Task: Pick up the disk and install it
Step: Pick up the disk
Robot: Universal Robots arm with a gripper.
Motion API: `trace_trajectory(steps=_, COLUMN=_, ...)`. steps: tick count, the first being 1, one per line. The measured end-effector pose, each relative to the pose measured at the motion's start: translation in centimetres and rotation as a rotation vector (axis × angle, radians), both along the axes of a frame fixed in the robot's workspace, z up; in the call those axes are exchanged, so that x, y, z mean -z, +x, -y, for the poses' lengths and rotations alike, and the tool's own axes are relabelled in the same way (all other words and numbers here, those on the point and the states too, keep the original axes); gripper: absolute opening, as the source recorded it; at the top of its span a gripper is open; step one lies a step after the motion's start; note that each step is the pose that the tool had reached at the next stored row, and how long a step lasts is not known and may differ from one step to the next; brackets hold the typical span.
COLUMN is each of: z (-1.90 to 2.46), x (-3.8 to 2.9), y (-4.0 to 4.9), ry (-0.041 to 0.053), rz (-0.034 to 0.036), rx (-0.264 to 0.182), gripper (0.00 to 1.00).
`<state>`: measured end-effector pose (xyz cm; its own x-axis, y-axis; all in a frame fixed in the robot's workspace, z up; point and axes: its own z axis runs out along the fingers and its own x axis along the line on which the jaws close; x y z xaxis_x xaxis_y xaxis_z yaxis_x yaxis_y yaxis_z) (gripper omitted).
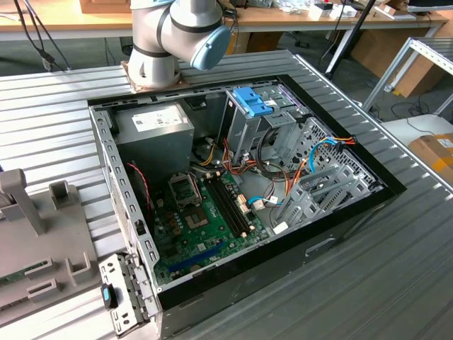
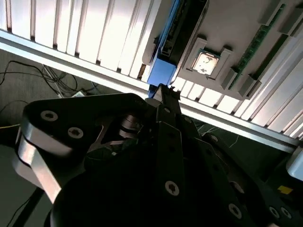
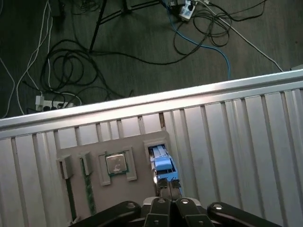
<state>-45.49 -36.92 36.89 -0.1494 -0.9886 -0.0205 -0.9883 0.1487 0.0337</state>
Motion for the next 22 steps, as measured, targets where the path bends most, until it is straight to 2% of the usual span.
trace_trajectory(steps=2, z=0.0, x=0.06, y=0.04, ry=-0.0002, rz=-0.0001, rx=-0.067, gripper=0.11)
trace_trajectory(steps=5, z=0.0, x=0.07, y=0.04, ry=-0.0002, rz=-0.0001, rx=-0.102, gripper=0.11)
trace_trajectory(steps=9, z=0.0, x=0.07, y=0.07, ry=-0.0002, rz=-0.0001, rx=-0.105, gripper=0.11)
trace_trajectory(steps=15, z=-0.01, x=0.14, y=1.29, ry=-0.0002, rz=0.0016, rx=-0.13, gripper=0.11)
trace_trajectory(steps=22, z=-0.01, x=0.17, y=1.1, ry=-0.0005, rz=0.0017, rx=-0.133, gripper=0.11)
